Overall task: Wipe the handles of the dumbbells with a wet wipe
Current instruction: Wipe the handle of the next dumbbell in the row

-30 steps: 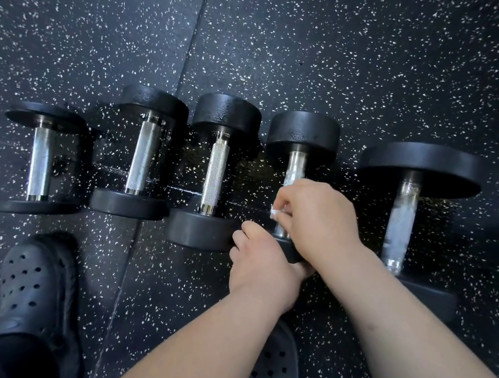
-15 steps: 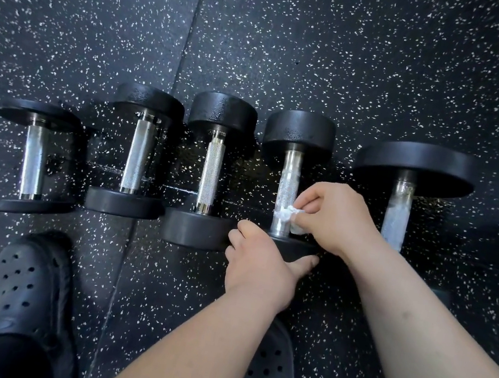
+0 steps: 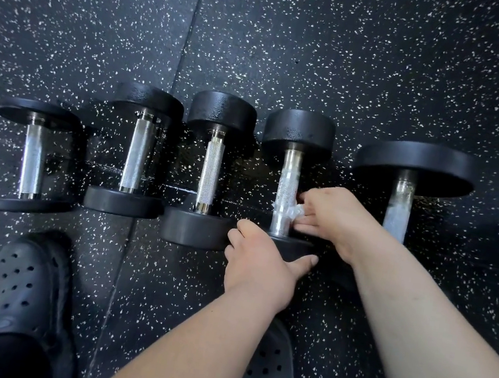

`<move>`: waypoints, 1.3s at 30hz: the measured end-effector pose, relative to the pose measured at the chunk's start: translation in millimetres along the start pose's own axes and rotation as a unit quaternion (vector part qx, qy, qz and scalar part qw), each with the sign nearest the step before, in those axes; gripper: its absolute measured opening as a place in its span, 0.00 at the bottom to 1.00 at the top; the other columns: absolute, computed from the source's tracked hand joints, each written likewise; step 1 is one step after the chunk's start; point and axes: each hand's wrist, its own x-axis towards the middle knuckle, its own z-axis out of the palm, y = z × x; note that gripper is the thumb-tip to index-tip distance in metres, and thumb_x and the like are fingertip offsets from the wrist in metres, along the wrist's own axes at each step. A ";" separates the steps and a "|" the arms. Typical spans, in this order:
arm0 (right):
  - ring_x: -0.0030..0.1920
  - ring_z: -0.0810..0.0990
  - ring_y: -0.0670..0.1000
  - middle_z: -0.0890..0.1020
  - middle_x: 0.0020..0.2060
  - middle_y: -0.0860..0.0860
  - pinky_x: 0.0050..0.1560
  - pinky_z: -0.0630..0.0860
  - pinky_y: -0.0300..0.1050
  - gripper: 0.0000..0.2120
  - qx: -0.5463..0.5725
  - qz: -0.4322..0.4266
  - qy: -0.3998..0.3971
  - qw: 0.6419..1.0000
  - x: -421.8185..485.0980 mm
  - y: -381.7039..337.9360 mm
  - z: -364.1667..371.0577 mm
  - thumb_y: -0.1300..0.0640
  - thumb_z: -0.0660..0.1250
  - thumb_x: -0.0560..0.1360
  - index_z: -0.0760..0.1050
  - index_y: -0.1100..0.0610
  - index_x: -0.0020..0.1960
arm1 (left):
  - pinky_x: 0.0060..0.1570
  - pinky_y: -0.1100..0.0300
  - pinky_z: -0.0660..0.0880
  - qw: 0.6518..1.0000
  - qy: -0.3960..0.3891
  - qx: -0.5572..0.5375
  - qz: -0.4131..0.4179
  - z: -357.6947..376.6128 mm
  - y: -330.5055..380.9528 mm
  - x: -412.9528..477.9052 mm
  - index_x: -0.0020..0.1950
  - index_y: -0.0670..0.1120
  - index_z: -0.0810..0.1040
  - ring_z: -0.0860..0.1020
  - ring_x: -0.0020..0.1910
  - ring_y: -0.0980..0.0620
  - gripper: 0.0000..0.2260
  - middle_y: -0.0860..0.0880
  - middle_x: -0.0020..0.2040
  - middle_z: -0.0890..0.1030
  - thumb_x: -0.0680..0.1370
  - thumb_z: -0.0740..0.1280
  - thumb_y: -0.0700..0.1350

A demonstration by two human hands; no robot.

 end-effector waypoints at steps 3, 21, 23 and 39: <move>0.44 0.87 0.56 0.88 0.44 0.56 0.49 0.86 0.51 0.20 0.023 0.034 -0.021 0.999 0.8 -4.0 5.3 0.47 0.59 0.85 0.81 0.62 0.60 | 0.63 0.47 0.76 1.000 0.001 0.000 0.000 0.0 0.2 -0.5 0.67 0.46 0.62 0.72 0.67 0.42 0.45 0.46 0.67 0.68 0.65 0.80 0.70; 0.47 0.89 0.60 0.89 0.42 0.57 0.63 0.81 0.58 0.43 0.048 0.059 0.011 0.997 9.9 5.8 26.0 0.23 0.48 0.78 0.82 0.60 0.58 | 0.61 0.47 0.77 1.000 -0.002 -0.002 0.004 -0.7 -0.6 -0.3 0.67 0.46 0.61 0.72 0.66 0.44 0.46 0.47 0.67 0.68 0.64 0.79 0.71; 0.48 0.88 0.60 0.89 0.43 0.59 0.64 0.79 0.58 0.42 0.031 0.048 0.045 0.997 10.3 6.3 21.2 0.25 0.47 0.80 0.82 0.60 0.54 | 0.61 0.48 0.75 1.000 0.001 0.003 0.004 -0.3 -0.4 -0.5 0.67 0.46 0.61 0.72 0.66 0.43 0.46 0.47 0.67 0.68 0.65 0.79 0.70; 0.38 0.83 0.50 0.85 0.34 0.46 0.46 0.79 0.49 0.05 -0.189 -0.088 -0.023 0.978 -6.2 16.1 -3.6 0.57 0.72 0.72 0.80 0.58 0.41 | 0.61 0.48 0.76 1.000 -0.001 0.006 0.005 -0.4 -0.1 -0.6 0.68 0.45 0.62 0.72 0.66 0.42 0.45 0.46 0.67 0.68 0.65 0.79 0.70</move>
